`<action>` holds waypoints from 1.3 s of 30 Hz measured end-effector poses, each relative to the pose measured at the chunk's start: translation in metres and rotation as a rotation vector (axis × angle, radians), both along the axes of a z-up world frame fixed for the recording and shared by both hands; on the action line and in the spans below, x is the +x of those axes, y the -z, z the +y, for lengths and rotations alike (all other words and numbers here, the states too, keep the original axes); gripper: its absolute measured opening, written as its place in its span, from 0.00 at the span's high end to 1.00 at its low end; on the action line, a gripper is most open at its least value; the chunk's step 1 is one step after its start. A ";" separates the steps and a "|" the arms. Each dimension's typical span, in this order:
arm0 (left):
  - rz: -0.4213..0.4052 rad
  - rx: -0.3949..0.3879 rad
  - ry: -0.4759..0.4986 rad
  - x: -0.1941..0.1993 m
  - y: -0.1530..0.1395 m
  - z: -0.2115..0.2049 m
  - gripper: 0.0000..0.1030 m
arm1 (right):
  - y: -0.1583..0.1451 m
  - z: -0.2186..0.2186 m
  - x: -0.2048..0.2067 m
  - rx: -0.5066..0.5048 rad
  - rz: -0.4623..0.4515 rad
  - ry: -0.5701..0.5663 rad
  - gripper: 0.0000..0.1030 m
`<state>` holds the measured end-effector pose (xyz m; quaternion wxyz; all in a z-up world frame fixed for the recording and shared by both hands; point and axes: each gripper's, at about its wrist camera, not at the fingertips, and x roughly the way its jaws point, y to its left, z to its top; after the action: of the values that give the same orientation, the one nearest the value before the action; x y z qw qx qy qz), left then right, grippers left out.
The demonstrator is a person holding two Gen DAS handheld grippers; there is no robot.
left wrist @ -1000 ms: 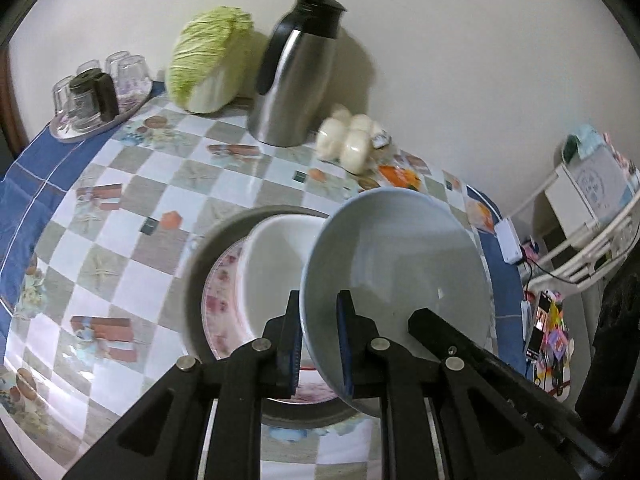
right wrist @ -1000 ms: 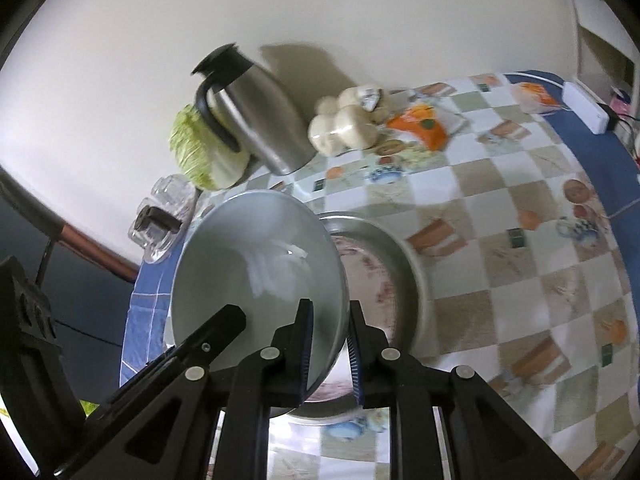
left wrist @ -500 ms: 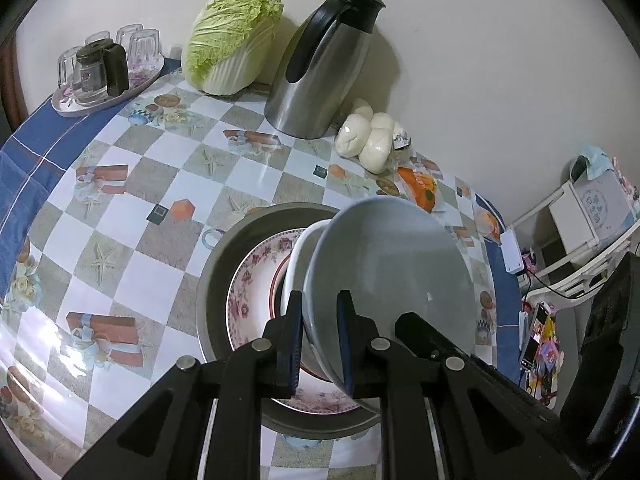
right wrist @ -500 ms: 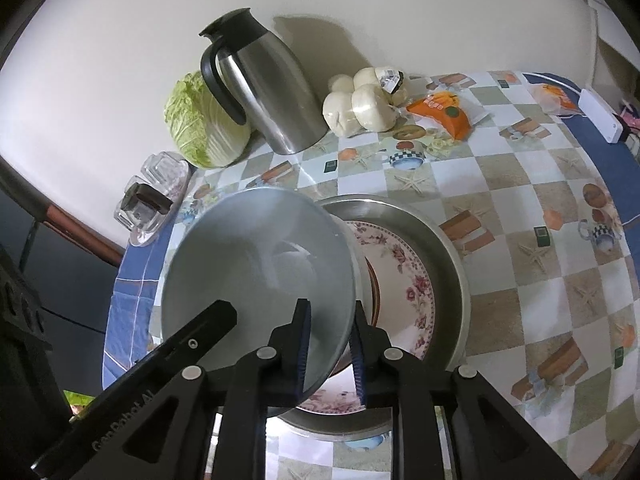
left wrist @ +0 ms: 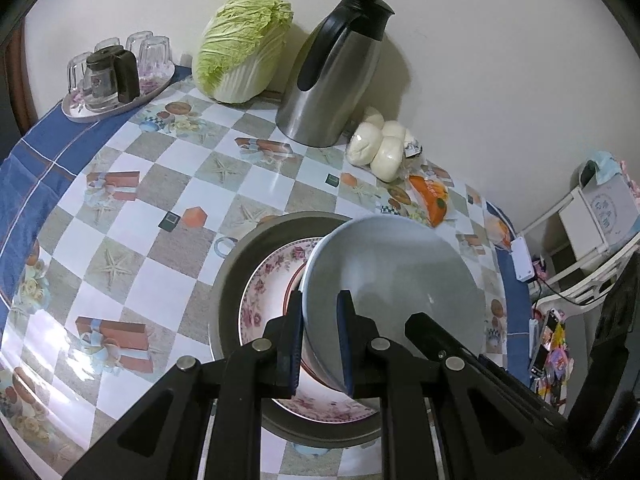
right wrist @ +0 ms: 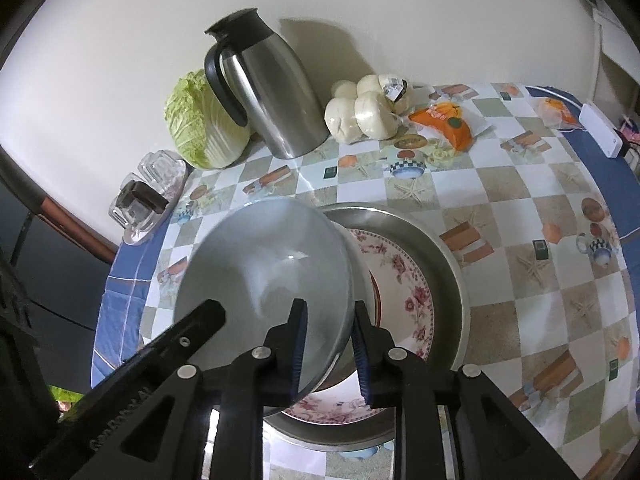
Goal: Organize plates and bowls
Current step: 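Lift the white round bowl with both tools and lower it onto the stack, then open both tools and release the white round bowl rim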
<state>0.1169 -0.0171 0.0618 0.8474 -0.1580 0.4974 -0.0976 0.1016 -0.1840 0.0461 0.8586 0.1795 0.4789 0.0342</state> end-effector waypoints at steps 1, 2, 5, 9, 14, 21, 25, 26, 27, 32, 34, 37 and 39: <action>-0.002 0.002 -0.001 0.000 0.000 0.000 0.86 | -0.001 -0.001 0.000 0.001 -0.004 0.002 0.73; -0.001 0.006 -0.002 0.000 0.001 0.000 0.86 | -0.002 -0.002 -0.001 0.004 -0.010 0.003 0.72; 0.005 0.007 -0.009 0.001 0.002 0.000 0.86 | -0.005 -0.004 -0.002 0.005 -0.025 0.009 0.67; 0.017 0.004 -0.013 0.001 0.004 0.001 0.86 | -0.009 -0.008 -0.003 0.005 -0.040 0.019 0.60; 0.026 -0.007 -0.018 0.000 0.004 0.003 0.86 | -0.012 -0.016 -0.006 0.033 -0.064 0.031 0.60; 0.019 -0.044 -0.018 -0.001 0.000 0.010 0.82 | -0.006 -0.040 -0.007 0.100 -0.065 0.082 0.56; 0.018 -0.050 -0.022 -0.001 0.000 0.013 0.70 | 0.004 -0.044 -0.005 0.131 -0.040 0.084 0.56; 0.016 -0.052 -0.023 -0.002 -0.001 0.014 0.65 | 0.003 -0.044 -0.005 0.128 -0.040 0.082 0.56; 0.014 -0.053 -0.024 -0.002 -0.001 0.015 0.63 | 0.002 -0.043 -0.006 0.123 -0.042 0.080 0.56; -0.002 -0.024 -0.035 -0.006 -0.002 0.019 0.48 | -0.005 -0.037 -0.011 0.078 -0.052 0.060 0.56; -0.012 -0.010 -0.036 -0.008 -0.004 0.020 0.42 | -0.007 -0.037 -0.014 0.068 -0.054 0.062 0.48; -0.022 0.012 -0.036 -0.012 -0.005 0.023 0.33 | -0.010 -0.035 -0.019 0.041 -0.063 0.060 0.35; -0.020 0.028 -0.037 -0.014 -0.004 0.025 0.32 | -0.012 -0.033 -0.022 0.026 -0.068 0.058 0.32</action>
<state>0.1024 0.0077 0.0654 0.8560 -0.1545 0.4874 -0.0766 0.0792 -0.2168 0.0582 0.8728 0.2031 0.4434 0.0215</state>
